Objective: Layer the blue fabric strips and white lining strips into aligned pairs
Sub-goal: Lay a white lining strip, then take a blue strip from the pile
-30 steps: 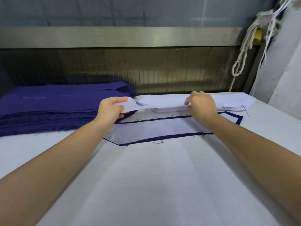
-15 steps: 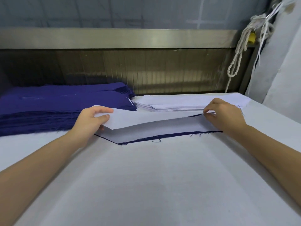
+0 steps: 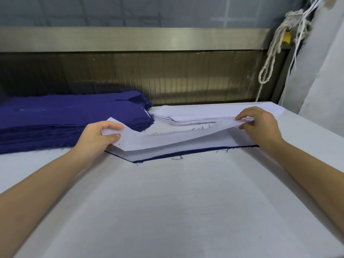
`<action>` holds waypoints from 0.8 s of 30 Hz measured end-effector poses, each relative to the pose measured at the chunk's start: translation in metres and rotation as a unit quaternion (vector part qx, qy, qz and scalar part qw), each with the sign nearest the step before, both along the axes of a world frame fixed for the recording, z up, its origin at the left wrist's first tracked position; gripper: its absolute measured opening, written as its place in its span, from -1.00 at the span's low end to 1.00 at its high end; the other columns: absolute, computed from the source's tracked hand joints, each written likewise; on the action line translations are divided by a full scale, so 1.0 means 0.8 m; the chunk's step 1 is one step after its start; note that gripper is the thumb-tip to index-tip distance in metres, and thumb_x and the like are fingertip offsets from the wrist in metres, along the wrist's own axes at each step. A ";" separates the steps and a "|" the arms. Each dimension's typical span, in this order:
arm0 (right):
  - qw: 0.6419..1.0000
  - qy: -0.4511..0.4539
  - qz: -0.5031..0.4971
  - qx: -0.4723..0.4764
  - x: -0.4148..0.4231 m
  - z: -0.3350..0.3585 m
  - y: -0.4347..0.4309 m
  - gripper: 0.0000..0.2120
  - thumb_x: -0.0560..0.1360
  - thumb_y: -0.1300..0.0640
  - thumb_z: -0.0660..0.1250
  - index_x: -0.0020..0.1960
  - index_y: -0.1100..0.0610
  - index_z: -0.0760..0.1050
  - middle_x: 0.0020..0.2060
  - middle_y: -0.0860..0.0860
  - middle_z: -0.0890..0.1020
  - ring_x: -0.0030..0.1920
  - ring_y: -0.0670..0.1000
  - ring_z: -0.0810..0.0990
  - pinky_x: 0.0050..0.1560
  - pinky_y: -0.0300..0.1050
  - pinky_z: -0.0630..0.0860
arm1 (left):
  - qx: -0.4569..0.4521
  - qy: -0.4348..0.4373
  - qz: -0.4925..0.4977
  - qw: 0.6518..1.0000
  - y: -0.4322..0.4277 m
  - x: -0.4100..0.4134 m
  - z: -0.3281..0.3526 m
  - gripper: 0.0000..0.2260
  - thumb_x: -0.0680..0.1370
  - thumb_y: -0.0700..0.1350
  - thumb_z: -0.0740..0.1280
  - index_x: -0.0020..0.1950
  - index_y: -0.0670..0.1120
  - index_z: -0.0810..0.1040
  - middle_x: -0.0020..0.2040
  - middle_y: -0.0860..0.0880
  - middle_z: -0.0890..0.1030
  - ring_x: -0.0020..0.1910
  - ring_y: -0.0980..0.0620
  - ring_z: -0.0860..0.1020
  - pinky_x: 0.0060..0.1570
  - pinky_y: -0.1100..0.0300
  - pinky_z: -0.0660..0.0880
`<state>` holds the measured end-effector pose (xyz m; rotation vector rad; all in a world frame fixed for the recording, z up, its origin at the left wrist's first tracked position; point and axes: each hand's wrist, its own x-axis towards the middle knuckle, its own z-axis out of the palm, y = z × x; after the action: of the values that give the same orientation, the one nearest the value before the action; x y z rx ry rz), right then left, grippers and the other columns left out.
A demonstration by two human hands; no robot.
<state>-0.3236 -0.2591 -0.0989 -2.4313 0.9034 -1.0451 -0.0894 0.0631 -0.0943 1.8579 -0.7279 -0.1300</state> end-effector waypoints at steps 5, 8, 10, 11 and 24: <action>0.987 -0.084 0.019 0.137 -0.005 0.006 0.000 -0.67 0.50 0.33 0.12 -0.22 0.00 0.54 -0.18 -0.15 0.55 -0.33 -0.15 0.63 -0.54 -0.26 0.46 | 0.015 -0.014 0.010 1.000 -0.002 0.000 -0.003 -0.78 0.48 -0.31 0.37 -0.07 0.03 0.63 -0.25 0.02 0.61 -0.33 0.11 0.58 -0.26 0.29 0.51; 0.973 -0.131 0.035 0.188 -0.007 0.007 0.001 -0.68 0.52 0.25 0.11 -0.24 -0.01 0.56 -0.20 -0.16 0.55 -0.34 -0.07 0.54 -0.53 -0.16 0.47 | 0.019 -0.028 0.016 0.999 -0.006 -0.002 -0.005 -0.80 0.48 -0.32 0.37 -0.03 -0.04 0.64 -0.38 0.09 0.56 -0.52 0.26 0.49 -0.50 0.49 0.34; 0.969 -0.147 0.037 0.195 -0.006 0.005 -0.001 -0.71 0.53 0.22 0.16 -0.22 -0.02 0.56 -0.18 -0.17 0.57 -0.39 -0.04 0.49 -0.56 -0.19 0.47 | 0.022 -0.034 0.015 0.999 -0.005 -0.003 -0.005 -0.80 0.48 -0.32 0.36 -0.03 -0.04 0.64 -0.42 0.13 0.55 -0.54 0.27 0.47 -0.51 0.50 0.32; 0.970 -0.148 0.036 0.191 -0.006 0.004 -0.002 -0.74 0.53 0.23 0.19 -0.20 -0.02 0.57 -0.17 -0.19 0.57 -0.46 -0.05 0.49 -0.54 -0.21 0.46 | 0.023 -0.036 0.014 0.999 -0.005 -0.003 -0.004 -0.80 0.48 -0.32 0.36 -0.04 -0.04 0.64 -0.41 0.13 0.55 -0.53 0.27 0.47 -0.50 0.50 0.33; 0.971 -0.121 0.074 0.193 -0.004 -0.006 -0.011 -0.59 0.38 0.48 0.26 -0.30 -0.02 0.61 -0.16 -0.12 0.55 -0.23 -0.12 0.49 -0.23 -0.29 0.43 | 0.058 -0.050 -0.014 0.997 0.000 -0.005 -0.002 -0.78 0.47 -0.31 0.39 -0.12 0.03 0.64 -0.08 -0.09 0.65 -0.11 -0.07 0.58 0.01 0.06 0.47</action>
<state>-0.3266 -0.2677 -0.1038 -1.9700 0.7495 -0.9799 -0.0931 0.0633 -0.0956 1.9757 -0.8312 -0.0998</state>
